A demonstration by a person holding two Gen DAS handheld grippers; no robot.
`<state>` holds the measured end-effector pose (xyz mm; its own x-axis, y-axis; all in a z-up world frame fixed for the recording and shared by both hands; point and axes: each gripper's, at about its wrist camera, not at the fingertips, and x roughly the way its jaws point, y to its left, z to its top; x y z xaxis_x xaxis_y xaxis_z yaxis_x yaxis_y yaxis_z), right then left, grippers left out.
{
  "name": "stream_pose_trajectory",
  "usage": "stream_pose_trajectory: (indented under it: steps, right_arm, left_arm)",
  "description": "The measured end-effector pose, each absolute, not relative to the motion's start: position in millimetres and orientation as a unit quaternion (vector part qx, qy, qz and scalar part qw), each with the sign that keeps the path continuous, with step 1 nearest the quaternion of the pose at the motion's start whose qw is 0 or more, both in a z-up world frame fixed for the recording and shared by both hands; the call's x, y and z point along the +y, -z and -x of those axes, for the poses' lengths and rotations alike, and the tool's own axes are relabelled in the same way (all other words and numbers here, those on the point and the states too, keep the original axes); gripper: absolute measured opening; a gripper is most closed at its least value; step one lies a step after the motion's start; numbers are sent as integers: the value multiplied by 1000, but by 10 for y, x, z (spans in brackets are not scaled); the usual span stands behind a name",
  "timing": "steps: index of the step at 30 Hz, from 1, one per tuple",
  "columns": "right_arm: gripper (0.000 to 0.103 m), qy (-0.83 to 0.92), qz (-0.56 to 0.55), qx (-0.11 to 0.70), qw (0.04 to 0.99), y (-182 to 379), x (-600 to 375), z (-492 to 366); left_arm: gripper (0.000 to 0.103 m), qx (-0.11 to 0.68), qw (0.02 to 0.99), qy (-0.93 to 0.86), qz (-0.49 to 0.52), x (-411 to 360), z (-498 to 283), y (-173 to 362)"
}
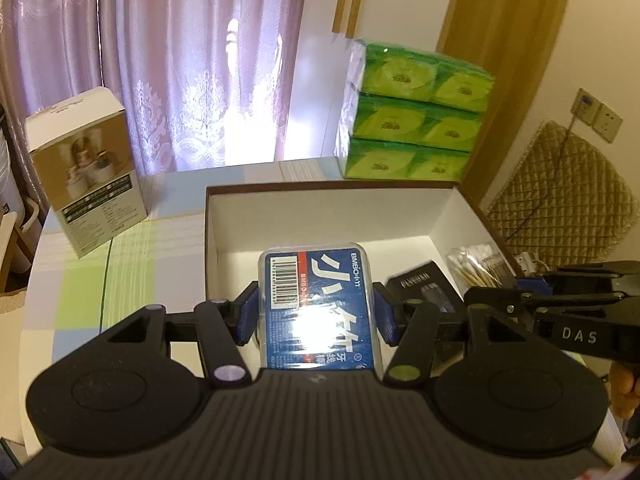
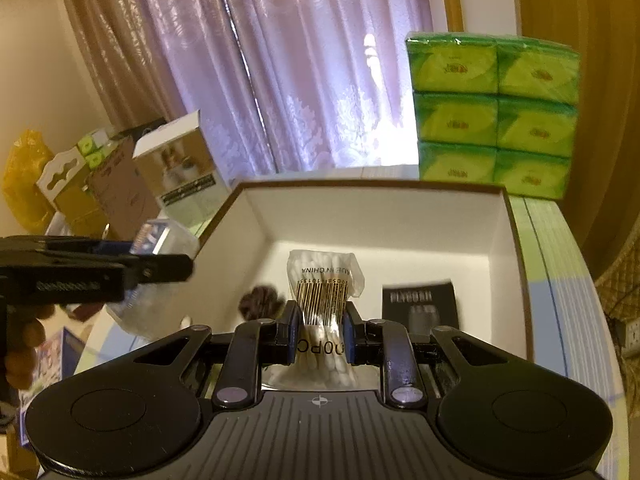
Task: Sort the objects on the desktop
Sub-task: 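Lift the swab bag and toothpaste box over the brown box with both tools, then open the right tool dropping the swab bag while the left tool releases the toothpaste box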
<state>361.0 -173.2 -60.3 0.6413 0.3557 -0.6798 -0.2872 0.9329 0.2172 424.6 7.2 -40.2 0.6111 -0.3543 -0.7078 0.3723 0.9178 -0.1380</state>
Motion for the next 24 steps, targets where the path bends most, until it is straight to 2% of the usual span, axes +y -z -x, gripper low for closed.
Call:
stream_pose_trajectory:
  steps: [13,24]
  right_arm:
    - [19,-148,-50,406,900,1034,-1621,-4502]
    - [19,-136,-56,425,893,1332,-1713,-4847]
  left_arm:
    - [53,425,885,184,-52,-296,-5199,884]
    - [53,452,871,174,-86,-466,-5534,1297]
